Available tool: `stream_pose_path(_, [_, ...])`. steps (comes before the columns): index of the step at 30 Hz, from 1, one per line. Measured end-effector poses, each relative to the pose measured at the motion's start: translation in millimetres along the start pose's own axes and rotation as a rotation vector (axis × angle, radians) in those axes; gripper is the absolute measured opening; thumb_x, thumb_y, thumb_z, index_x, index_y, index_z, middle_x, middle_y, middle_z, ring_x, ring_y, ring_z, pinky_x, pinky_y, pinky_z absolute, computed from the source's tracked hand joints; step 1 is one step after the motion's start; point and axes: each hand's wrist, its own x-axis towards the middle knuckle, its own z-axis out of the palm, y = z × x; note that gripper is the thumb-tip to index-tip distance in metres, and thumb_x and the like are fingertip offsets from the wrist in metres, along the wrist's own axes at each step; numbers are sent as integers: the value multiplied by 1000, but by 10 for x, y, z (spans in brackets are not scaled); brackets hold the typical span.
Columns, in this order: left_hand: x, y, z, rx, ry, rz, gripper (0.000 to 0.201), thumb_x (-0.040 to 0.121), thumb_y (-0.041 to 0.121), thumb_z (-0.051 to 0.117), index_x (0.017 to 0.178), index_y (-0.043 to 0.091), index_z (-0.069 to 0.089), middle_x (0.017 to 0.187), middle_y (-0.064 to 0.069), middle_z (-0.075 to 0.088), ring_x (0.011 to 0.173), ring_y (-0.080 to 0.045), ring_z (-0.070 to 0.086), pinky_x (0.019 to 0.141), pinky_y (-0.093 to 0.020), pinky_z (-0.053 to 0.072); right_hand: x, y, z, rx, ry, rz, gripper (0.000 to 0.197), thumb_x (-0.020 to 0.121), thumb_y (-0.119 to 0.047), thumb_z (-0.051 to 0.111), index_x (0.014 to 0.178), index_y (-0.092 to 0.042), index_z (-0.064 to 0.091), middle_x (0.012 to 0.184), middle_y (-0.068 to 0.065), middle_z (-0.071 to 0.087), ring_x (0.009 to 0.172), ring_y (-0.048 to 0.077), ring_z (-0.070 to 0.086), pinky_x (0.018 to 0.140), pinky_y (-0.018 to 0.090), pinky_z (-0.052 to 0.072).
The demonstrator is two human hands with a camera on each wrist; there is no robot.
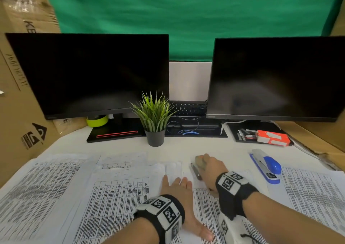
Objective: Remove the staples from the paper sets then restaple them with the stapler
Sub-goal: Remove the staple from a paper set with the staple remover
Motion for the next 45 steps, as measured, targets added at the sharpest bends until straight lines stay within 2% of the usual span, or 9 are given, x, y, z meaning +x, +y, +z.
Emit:
stream_pose_path(5, [18,29,-7,11,-2,-29,136,61,88,56,153,13,-12,163,-4,-12,150,-23,-8,115,-60,-11,-214,194,-72,-18,-33,-48,27,95,-14,47,121,-14,47,117,5,58,109,22,58,93,27,47])
stream_pose_path(14, [6,25,-25,33,-22,-9,137,60,91,52,153,15,-14,162,-4,-13,150,-26,-8,115,-60,-11,-255,97,88,-68,-44,-35,28,94,-17,45,121,-12,41,117,7,58,102,23,58,83,27,44])
stream_pose_path(18, [12,24,-29,31,-34,-5,137,60,91,53,153,15,-14,162,-4,-14,149,-27,-8,114,-60,-12,-109,79,163,-36,-32,11,21,89,-11,48,106,-17,37,90,-2,47,86,19,50,74,26,41])
stream_pose_path(22, [-2,24,-34,10,-20,-7,137,59,90,55,153,15,-12,163,-5,-11,150,-27,-7,114,-61,-12,84,-19,81,40,2,68,35,92,-13,49,126,-10,45,72,-4,31,108,27,56,87,32,45])
stream_pose_path(25, [-3,49,-53,35,-41,-14,138,59,90,55,153,13,-11,163,-7,-9,150,-28,-5,114,-62,-11,152,9,-37,66,16,56,30,94,-15,48,123,-9,47,95,-3,49,92,20,50,79,26,41])
stream_pose_path(28, [-39,94,-164,109,-39,-4,131,61,89,54,153,8,8,160,-12,13,148,-32,10,114,-63,-6,89,224,-176,84,50,84,32,93,-18,51,124,-12,46,108,1,51,99,24,55,84,29,43])
stream_pose_path(31, [-6,82,-288,62,57,24,114,61,87,58,141,9,37,146,-12,40,140,-33,27,115,-62,-4,-75,541,-257,81,-3,50,17,95,-22,46,110,-19,49,103,3,58,87,19,56,77,26,44])
stream_pose_path(36, [97,39,-294,-44,18,141,126,68,75,67,155,21,-8,162,2,-13,150,-24,-6,119,-49,-5,-353,760,-144,28,-53,-68,17,94,-20,47,111,-21,51,102,-5,59,93,14,58,71,15,42])
stream_pose_path(45, [184,73,-302,38,-90,144,125,71,77,62,154,20,-13,161,4,-17,150,-22,-8,119,-53,-4,-344,744,29,17,-34,-75,22,92,-13,46,112,-21,48,101,-2,62,94,18,61,74,21,44])
